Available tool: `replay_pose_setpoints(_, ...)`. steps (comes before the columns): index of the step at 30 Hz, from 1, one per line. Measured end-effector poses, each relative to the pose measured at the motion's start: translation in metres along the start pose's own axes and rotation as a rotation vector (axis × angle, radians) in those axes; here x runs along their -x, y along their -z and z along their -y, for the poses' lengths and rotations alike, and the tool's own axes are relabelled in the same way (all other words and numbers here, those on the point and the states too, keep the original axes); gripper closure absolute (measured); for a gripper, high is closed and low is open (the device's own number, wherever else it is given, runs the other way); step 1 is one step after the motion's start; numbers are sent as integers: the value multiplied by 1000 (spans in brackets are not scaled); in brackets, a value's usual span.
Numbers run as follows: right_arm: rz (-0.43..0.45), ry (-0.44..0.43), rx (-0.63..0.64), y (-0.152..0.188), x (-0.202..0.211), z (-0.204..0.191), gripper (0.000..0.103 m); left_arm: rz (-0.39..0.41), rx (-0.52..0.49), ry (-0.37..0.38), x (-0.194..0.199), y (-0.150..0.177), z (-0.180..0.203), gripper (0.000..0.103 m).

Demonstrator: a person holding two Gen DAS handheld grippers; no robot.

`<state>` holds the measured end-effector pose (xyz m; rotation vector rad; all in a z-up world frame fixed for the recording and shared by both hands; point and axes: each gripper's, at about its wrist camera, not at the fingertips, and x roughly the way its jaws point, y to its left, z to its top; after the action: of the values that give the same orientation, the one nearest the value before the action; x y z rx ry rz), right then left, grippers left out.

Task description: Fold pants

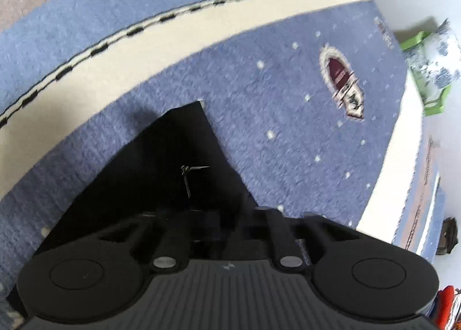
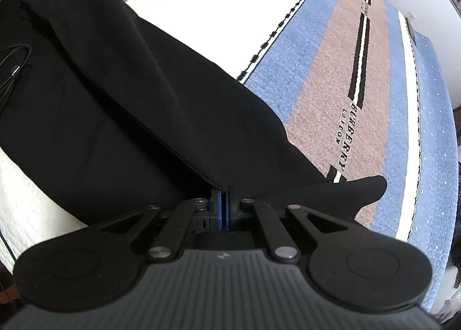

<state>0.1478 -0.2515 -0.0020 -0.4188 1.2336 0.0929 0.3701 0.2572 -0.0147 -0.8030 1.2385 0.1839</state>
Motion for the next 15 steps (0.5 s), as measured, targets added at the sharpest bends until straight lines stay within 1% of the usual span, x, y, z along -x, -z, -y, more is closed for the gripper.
replay_pose_setpoints(2, 1, 2, -2, 0, 1, -1, 99, 7, 29, 9, 5, 2, -5, 96)
replay_pose_setpoints(7, 9, 7, -10, 0, 2, 1, 99, 18, 109, 49, 28, 13, -22, 97)
replay_pose_setpoints(11, 22, 18, -18, 1, 7, 4, 99, 13, 122, 60, 55, 27, -34, 98)
replay_pose_setpoints(15, 23, 26, -19, 4, 12, 7, 99, -4, 123, 43, 76, 44, -50, 98)
